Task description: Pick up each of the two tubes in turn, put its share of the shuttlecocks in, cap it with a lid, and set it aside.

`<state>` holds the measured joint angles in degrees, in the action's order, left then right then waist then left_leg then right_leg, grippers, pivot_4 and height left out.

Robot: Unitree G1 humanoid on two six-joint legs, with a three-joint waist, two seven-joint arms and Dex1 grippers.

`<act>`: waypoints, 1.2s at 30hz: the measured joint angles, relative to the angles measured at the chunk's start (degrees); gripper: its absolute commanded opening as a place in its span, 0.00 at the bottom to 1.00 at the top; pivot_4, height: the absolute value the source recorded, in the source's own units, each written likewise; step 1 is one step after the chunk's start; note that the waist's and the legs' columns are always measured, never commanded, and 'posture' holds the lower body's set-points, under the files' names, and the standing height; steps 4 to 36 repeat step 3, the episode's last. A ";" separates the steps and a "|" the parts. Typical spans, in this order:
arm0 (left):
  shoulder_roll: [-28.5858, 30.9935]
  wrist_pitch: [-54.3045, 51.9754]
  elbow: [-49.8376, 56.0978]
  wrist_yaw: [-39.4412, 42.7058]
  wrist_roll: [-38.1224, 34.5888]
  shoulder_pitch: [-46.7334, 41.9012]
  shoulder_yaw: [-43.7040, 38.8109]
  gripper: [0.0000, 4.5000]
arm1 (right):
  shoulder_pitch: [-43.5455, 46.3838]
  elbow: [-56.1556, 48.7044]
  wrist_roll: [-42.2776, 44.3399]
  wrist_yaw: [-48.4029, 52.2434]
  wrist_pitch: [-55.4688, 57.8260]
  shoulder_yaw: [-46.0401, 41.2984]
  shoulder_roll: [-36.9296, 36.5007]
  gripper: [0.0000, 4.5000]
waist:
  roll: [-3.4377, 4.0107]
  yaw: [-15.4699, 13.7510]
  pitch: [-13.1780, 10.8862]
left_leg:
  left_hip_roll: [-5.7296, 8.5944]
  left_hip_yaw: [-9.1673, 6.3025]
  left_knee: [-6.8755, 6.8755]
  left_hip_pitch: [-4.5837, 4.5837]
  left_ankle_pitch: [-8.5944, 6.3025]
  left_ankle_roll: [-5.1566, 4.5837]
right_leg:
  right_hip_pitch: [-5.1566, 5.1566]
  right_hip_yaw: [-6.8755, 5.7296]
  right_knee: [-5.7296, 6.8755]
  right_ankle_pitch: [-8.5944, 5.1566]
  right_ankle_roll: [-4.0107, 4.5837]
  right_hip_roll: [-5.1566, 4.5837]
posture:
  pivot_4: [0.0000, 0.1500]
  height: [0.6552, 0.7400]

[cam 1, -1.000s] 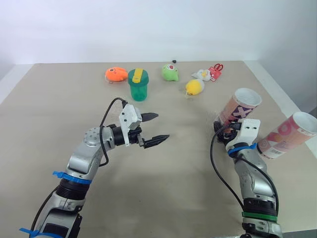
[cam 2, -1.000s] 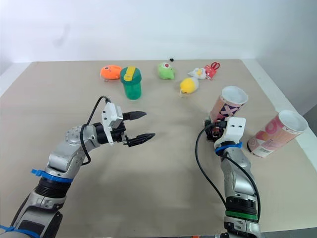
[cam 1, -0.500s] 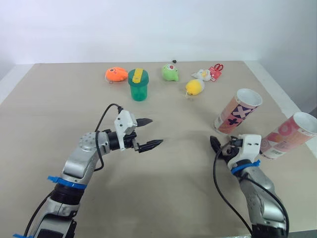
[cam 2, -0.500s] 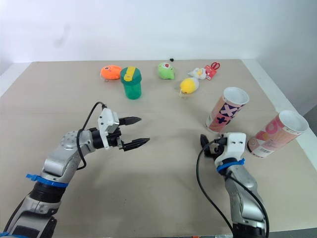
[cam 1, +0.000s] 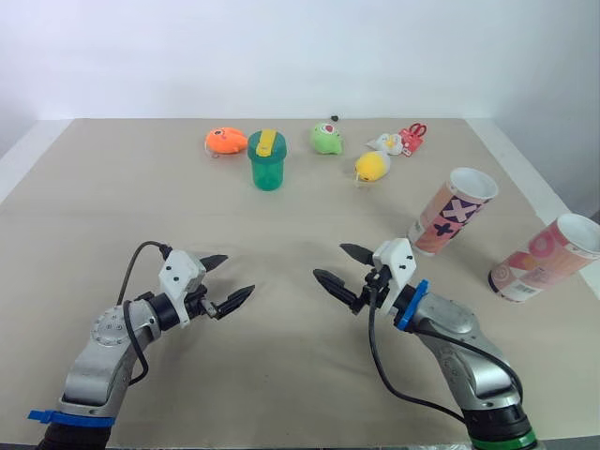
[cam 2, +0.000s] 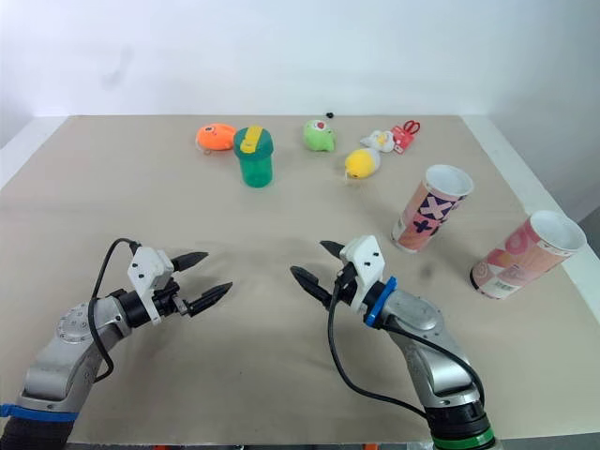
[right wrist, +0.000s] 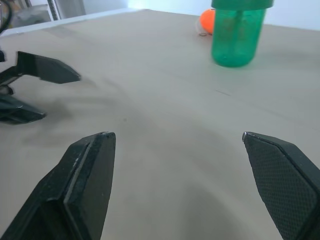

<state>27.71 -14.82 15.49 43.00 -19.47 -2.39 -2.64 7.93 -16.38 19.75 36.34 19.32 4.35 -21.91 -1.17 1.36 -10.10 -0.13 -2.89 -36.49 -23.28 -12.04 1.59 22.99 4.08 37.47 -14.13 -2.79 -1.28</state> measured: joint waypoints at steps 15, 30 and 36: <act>-0.03 -0.06 0.71 -1.01 0.00 0.34 -0.04 1.00 | -0.12 2.38 -0.58 0.42 -0.82 0.24 0.30 0.97 | 0.00 0.01 0.00 | -0.02 0.20 0.00 0.00 0.00 0.00 | 0.05 0.05 -0.01 0.02 -0.01 -0.05 | 1.00 1.00; -0.03 -0.06 0.71 -1.01 0.00 0.34 -0.04 1.00 | -0.12 2.38 -0.58 0.42 -0.82 0.24 0.30 0.97 | 0.00 0.01 0.00 | -0.02 0.20 0.00 0.00 0.00 0.00 | 0.05 0.05 -0.01 0.02 -0.01 -0.05 | 1.00 1.00; -0.03 -0.06 0.71 -1.01 0.00 0.34 -0.04 1.00 | -0.12 2.38 -0.58 0.42 -0.82 0.24 0.30 0.97 | 0.00 0.01 0.00 | -0.02 0.20 0.00 0.00 0.00 0.00 | 0.05 0.05 -0.01 0.02 -0.01 -0.05 | 1.00 1.00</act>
